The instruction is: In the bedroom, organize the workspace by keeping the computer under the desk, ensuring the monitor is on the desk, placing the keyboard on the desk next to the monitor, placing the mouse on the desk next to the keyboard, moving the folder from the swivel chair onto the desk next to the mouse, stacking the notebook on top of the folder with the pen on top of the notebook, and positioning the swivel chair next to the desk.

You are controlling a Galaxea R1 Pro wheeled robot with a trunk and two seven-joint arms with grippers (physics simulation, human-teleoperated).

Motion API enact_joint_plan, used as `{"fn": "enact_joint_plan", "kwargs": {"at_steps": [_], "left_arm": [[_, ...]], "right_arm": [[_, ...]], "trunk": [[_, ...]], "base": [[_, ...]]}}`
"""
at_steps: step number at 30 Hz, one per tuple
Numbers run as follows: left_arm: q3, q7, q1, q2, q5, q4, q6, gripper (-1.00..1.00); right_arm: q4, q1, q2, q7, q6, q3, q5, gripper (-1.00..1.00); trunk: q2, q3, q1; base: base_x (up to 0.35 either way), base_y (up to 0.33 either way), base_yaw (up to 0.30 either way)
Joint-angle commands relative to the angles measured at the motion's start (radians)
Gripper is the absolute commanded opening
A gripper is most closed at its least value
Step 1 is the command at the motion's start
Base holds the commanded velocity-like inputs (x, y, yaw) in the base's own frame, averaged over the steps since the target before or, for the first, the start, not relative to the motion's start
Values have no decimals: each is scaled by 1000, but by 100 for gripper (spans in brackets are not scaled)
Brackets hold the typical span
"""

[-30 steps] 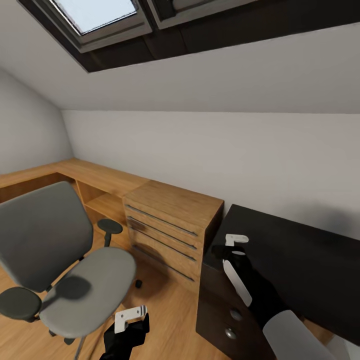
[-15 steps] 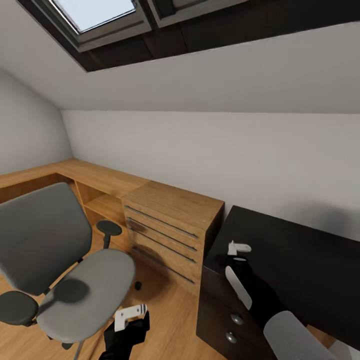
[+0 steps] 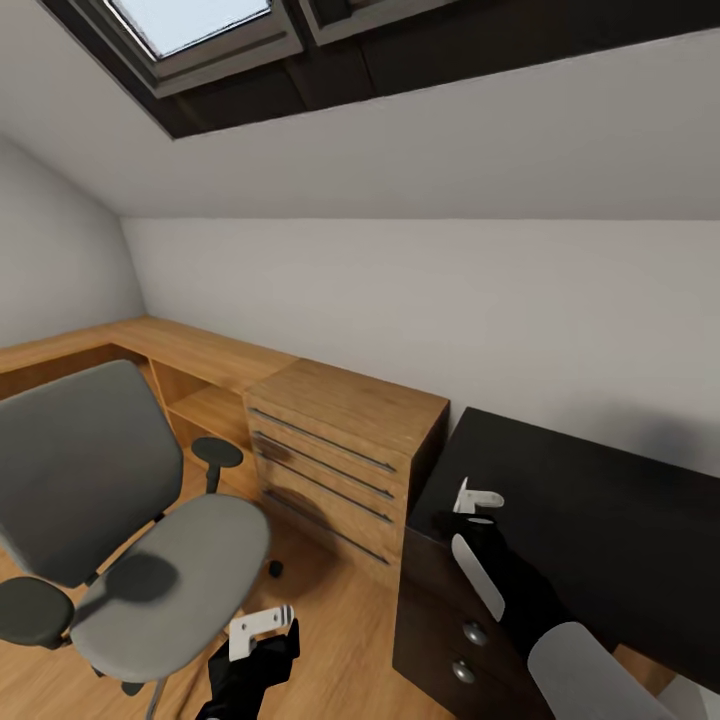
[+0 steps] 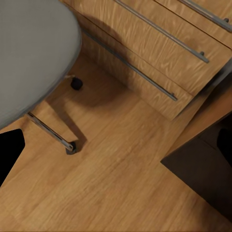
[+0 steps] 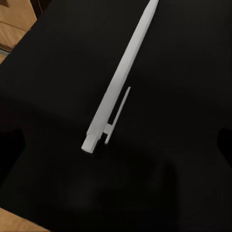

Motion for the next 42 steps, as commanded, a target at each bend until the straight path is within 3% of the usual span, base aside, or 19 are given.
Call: {"fn": "enact_joint_plan", "kwargs": {"at_steps": [1, 8, 42], "left_arm": [[-1, 8, 0, 0, 9, -2, 2, 100], [-1, 8, 0, 0, 9, -2, 2, 100], [-1, 7, 0, 8, 11, 3, 6, 100]], "right_arm": [[-1, -1, -1, -9, 3, 3, -8, 100], [-1, -1, -9, -8, -9, 3, -9, 100], [0, -1, -14, -7, -38, 3, -9, 100]], "trunk": [[-8, -4, 4], [-57, -26, 31], [-57, -26, 31]], "base": [[0, 0, 0], [0, 0, 0], [52, 0, 0]]}}
